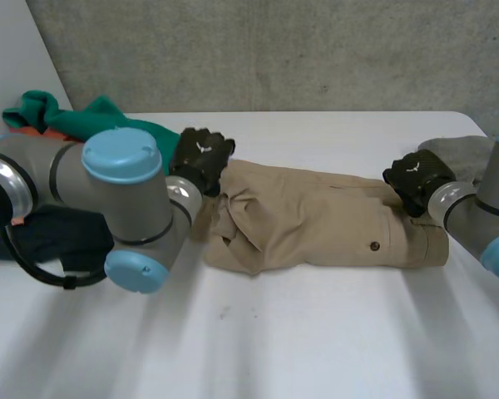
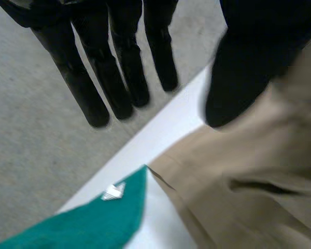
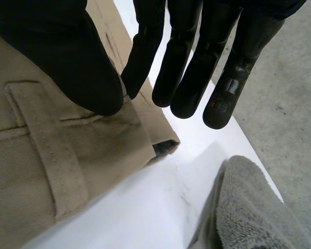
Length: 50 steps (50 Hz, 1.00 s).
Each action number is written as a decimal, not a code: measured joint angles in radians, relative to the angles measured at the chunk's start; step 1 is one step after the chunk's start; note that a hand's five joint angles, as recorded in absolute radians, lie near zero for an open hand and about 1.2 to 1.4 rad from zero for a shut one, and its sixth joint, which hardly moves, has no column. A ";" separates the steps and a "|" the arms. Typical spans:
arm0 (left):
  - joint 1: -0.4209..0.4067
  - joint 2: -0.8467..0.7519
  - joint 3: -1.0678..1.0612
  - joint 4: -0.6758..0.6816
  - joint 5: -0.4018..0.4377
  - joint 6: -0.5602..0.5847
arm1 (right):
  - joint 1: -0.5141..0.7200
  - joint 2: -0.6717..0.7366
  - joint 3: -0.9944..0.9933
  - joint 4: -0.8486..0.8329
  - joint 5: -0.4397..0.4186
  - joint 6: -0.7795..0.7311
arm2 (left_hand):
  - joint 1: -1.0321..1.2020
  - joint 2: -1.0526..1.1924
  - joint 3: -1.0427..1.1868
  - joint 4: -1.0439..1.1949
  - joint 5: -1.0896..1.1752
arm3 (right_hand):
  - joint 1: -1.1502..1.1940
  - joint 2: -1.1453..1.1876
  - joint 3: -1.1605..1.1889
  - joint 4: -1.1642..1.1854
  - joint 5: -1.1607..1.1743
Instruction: Fold the laundry.
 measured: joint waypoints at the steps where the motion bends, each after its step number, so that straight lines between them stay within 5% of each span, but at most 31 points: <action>1: -0.006 0.026 -0.043 -0.004 0.001 -0.004 | 0.003 -0.010 0.018 -0.003 -0.003 0.002 | -0.087 -0.141 -0.138 -0.123 -0.122 | 0.000 0.000 0.000 0.000 0.000; 5: -0.016 0.104 -0.136 -0.010 -0.001 -0.010 | 0.004 -0.039 0.056 -0.002 -0.010 0.005 | -0.178 -0.347 -0.342 -0.352 -0.356 | 0.000 0.000 0.000 0.000 0.000; 17: -0.063 0.338 -0.292 -0.049 -0.008 -0.165 | 0.000 -0.118 0.151 0.001 -0.020 0.006 | -0.178 -0.372 -0.367 -0.382 -0.387 | 0.000 0.000 0.000 0.000 0.006; 30: -0.102 0.110 -0.113 -0.103 -0.007 -0.174 | 0.001 -0.132 0.183 -0.007 -0.020 0.006 | -0.176 -0.370 -0.370 -0.379 -0.384 | 0.000 0.000 0.000 0.000 0.006; 36: -0.089 -0.026 0.014 -0.107 -0.009 -0.153 | -0.003 -0.130 0.174 -0.019 -0.020 0.006 | 0.475 0.273 0.267 0.274 0.258 | 0.000 0.000 0.000 0.000 0.006; 50: -0.003 -0.176 0.239 0.046 -0.002 0.024 | -0.004 -0.068 0.092 -0.262 -0.017 0.032 | 0.475 0.328 0.320 0.332 0.276 | 0.000 0.000 0.000 0.000 0.006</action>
